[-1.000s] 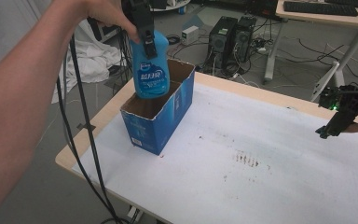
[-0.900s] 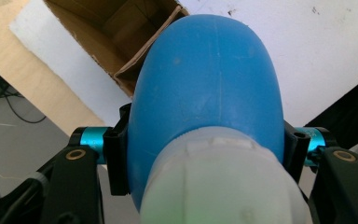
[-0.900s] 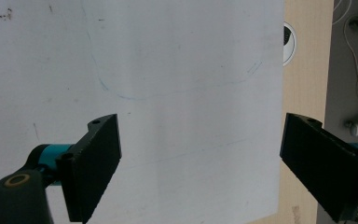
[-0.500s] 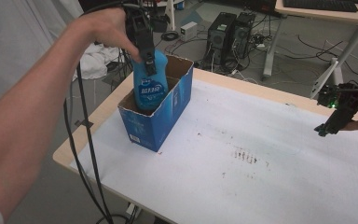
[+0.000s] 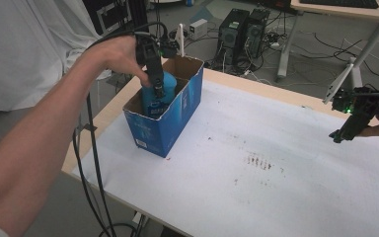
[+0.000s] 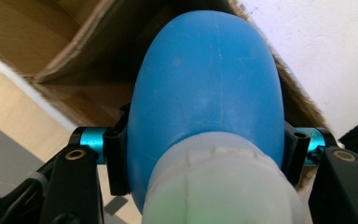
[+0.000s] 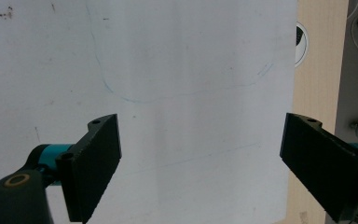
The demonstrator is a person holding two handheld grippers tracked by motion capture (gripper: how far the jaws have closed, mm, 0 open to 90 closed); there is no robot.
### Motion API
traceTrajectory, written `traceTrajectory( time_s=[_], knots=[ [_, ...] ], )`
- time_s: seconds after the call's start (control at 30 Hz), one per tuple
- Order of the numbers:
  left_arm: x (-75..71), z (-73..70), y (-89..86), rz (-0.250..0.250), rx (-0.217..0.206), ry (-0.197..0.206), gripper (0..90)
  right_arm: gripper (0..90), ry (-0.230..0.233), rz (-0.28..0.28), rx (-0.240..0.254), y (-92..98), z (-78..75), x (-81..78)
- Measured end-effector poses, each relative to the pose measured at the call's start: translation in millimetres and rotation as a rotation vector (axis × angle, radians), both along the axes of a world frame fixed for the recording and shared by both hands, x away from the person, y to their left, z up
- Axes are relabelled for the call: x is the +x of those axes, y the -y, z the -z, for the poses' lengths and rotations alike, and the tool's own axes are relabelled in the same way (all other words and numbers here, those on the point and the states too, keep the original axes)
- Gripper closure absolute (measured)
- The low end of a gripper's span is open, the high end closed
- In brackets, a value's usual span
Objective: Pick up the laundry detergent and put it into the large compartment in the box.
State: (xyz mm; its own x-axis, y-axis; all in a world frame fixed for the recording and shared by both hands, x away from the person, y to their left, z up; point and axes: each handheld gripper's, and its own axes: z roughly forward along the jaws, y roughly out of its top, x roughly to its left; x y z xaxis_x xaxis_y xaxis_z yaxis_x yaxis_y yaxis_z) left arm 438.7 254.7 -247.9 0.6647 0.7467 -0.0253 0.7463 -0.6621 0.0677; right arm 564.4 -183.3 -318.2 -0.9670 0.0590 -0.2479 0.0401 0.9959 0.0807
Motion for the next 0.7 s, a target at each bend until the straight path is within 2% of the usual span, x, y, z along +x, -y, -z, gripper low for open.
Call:
traceTrajectory(
  time_s=[0.1,0.13,0.27,0.33,0.6,0.7],
  knots=[
    [-0.9,7.4,-1.1,-0.005,-0.008,0.003,37.8,11.6,0.003,-0.003,0.002,0.3,-0.2,-0.4],
    [-1.8,14.0,-2.4,-0.006,-0.008,0.003,37.8,11.6,0.002,-0.003,0.001,0.4,-0.2,-0.7],
    [-2.8,21.9,-3.4,-0.004,-0.01,-0.004,37.8,11.6,0.001,-0.001,0.0,0.9,-0.1,-1.0],
    [-3.1,24.0,-3.7,-0.005,-0.021,0.01,37.8,11.6,0.001,0.001,-0.002,1.3,0.2,-0.9],
    [-3.0,33.6,-1.1,0.023,0.006,0.01,37.8,11.6,-0.001,0.003,-0.007,1.3,2.8,-1.3],
    [-2.9,37.4,-1.5,0.02,-0.007,0.024,37.7,11.6,0.0,0.002,-0.005,2.4,2.2,-0.9]
  ],
)
